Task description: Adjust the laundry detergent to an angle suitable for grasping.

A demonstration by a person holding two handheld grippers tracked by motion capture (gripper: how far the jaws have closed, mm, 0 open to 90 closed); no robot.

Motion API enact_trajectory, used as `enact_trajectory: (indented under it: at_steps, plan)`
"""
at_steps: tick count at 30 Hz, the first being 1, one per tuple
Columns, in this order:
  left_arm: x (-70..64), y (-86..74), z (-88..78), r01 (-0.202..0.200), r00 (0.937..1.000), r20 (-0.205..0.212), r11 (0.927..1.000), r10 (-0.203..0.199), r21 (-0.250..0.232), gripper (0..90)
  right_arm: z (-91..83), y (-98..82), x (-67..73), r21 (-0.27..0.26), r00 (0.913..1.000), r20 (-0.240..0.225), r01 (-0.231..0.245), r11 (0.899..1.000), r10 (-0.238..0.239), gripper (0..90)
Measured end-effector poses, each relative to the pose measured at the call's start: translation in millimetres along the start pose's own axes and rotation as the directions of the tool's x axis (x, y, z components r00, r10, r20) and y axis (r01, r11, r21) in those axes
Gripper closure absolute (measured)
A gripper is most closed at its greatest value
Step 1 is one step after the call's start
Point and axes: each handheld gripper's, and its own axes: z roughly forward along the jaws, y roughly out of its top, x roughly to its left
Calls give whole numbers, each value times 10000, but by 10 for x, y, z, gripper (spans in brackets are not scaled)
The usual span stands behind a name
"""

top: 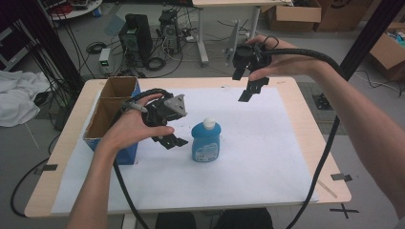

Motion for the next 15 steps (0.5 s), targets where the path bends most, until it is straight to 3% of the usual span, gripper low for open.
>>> enact_trajectory:
  at_steps: [4, 8, 11, 15]
  plan:
    - [2, 66, -188, -258, 9997, -25, 9970, 261, 731, 167, 15, 1, 1, 23, 10000, -6, 24, 10000, -24, 170]
    - [-10, 159, -369, -630, 9980, 14, 9874, 635, 1449, 171, 33, 12, 2, 104, 10000, 0, 65, 9999, -65, 170]
    - [-17, 232, -514, -908, 9958, 44, 9794, 915, 1805, 175, 46, 21, 6, 177, 10000, 10, 88, 9998, -88, 170]
    - [-27, 317, -698, -930, 9956, 110, 9731, 928, 2105, 174, 61, 28, 3, 220, 10000, 29, 79, 9997, -80, 171]
